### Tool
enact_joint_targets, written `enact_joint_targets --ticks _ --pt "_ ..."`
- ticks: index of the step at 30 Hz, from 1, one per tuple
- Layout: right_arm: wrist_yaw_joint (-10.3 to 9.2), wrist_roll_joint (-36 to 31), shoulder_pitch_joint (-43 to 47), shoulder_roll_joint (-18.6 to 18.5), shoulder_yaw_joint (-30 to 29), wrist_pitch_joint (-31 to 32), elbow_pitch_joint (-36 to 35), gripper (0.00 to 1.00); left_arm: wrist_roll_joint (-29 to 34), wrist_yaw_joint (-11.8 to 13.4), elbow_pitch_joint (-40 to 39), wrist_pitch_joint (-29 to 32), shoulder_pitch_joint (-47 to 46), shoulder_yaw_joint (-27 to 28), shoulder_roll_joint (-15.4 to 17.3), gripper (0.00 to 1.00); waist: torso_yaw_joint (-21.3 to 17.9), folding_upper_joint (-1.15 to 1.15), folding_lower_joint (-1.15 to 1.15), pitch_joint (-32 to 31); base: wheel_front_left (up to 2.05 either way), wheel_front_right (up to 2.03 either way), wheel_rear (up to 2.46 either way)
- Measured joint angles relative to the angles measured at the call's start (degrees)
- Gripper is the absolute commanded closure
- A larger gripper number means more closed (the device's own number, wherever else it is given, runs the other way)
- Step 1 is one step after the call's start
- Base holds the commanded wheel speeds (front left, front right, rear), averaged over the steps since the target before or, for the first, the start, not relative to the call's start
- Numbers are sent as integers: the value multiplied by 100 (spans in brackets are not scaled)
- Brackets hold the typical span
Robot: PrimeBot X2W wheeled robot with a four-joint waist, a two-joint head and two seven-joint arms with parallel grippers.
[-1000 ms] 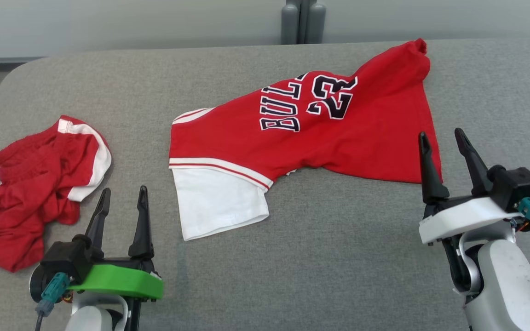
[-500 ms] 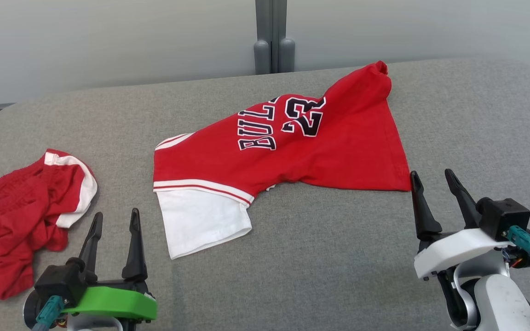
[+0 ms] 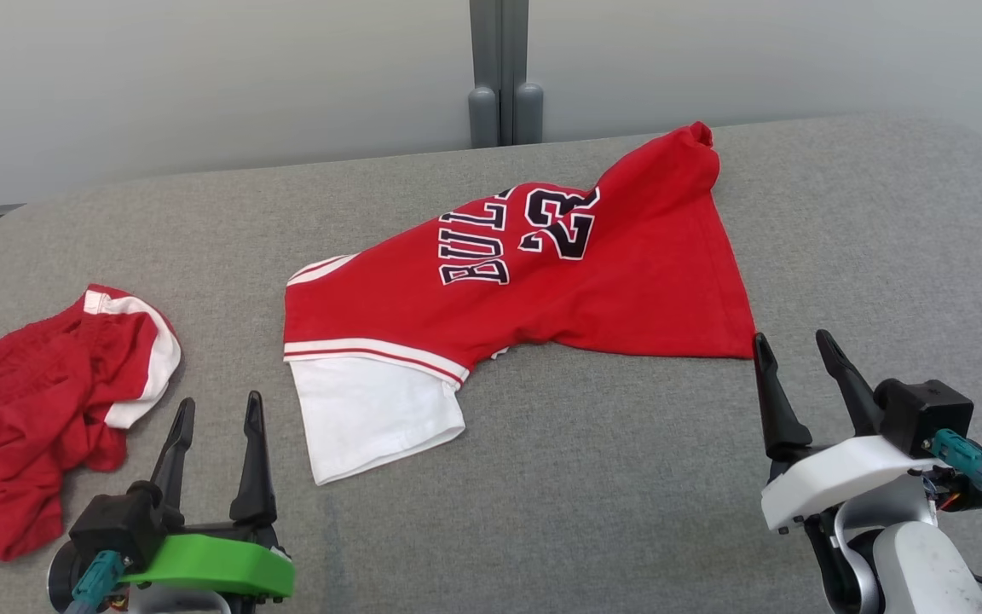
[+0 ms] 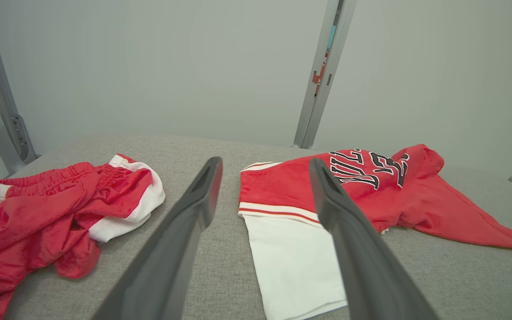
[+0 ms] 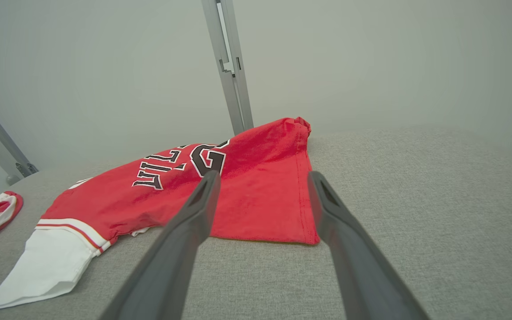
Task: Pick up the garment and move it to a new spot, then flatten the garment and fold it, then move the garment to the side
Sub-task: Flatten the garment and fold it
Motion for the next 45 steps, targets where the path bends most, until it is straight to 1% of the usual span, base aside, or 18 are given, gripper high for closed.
enact_joint_targets --ticks 9,12,14,16,19,23,25,31,32,36,40,45 --pt "0 93 -128 8 85 15 36 0 0 0 77 0 -4 -32 24 0 -30 0 0 45 0 0 0" --pt "0 23 -257 -1 94 71 71 0 112 0 188 0 -48 -211 79 0 -24 0 0 105 0 0 0" --pt "1 -45 -382 -5 1 183 170 0 125 0 391 0 -163 -342 129 0 -18 0 0 158 0 0 0" --pt "0 -133 -569 -11 -197 453 397 0 57 0 717 9 -398 -476 176 0 -14 0 0 232 0 0 0" --pt "-1 -142 -845 -4 -379 949 836 0 -126 0 1257 309 -755 -728 203 0 -14 0 0 341 0 0 0" --pt "0 -242 -1352 -1 -782 1333 1452 0 -257 1 1965 790 -1206 -904 205 0 -9 0 0 521 0 0 0" --pt "-1 -311 -1582 1 -910 1423 1770 0 -272 31 2182 913 -1350 -940 179 0 -8 0 0 614 0 0 0" --pt "0 -559 -2252 19 -1053 1359 2669 0 -454 144 2735 1078 -1744 -1006 79 0 8 0 0 903 0 0 0" --pt "-1 -628 -2348 19 -1131 1341 2830 0 -478 227 2839 1136 -1786 -1007 64 0 16 0 0 944 0 0 0" --pt "-1 -833 -2685 12 -1310 1257 3295 0 -575 390 3062 1369 -1941 -1046 10 0 73 0 0 1045 0 0 0" --pt "-1 -846 -2868 15 -1418 1255 3777 0 -818 402 3110 1628 -2014 -1194 -9 0 156 0 0 1077 0 0 0" --pt "-1 -903 -2997 11 -1551 1195 4280 0 -1079 326 3020 1814 -2021 -1538 24 0 258 0 0 1102 0 0 0"
